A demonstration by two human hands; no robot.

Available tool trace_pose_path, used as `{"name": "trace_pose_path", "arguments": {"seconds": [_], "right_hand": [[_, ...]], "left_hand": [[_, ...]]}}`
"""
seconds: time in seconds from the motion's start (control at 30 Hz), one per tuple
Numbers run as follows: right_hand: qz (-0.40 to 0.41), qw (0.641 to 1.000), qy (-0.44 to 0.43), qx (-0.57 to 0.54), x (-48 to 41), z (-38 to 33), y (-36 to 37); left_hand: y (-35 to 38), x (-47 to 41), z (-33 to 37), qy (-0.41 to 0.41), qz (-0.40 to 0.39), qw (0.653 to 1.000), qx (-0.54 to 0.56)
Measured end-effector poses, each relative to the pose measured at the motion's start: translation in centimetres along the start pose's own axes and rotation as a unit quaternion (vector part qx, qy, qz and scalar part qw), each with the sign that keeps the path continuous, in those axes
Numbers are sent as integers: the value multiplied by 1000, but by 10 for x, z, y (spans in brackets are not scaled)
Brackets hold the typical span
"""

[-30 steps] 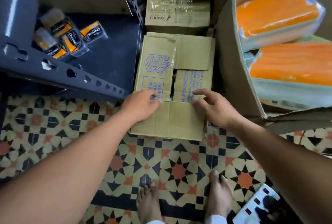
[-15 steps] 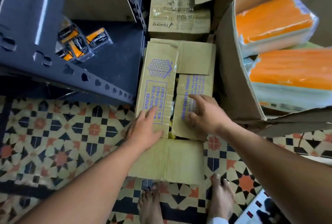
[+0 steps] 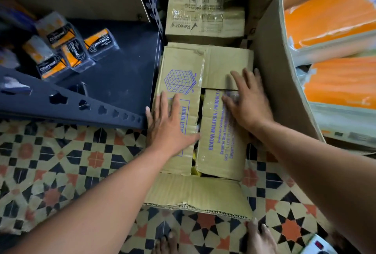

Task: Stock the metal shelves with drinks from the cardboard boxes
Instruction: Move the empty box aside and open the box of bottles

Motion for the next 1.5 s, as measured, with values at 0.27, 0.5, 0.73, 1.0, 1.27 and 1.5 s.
{"name": "trace_pose_path", "arguments": {"seconds": [0.27,0.5,0.73,1.0,1.27,1.5], "right_hand": [[-57,981,-147,113,-28,-17,7],[-23,982,-167,84,-20,-27,-15],[49,972,-216,73,-31,-47,-48],[151,987,-55,-2,-71,-55,-89],[47,996,-71,-4,-70,-62,-58],[-106,994,1,26,-137,-45,-10]], "left_hand": [[-2,2,5,-4,8,1000,30],[-32,18,16,-28,51,988,146],[-80,24,21,-62,89,977,185],[-117,19,1,-51,110,985,121],[-113,17,-12,-58,80,990,102],[-106,17,-14,-51,60,993,91]]}}
Point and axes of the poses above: each hand's wrist, its own x-axis away from the middle knuckle, its own y-axis out of the palm, z = x × y, the point moved 10 cm from there along -x, towards the middle knuckle, and after that the axes turned 15 degrees about z, right-handed, at the moved point
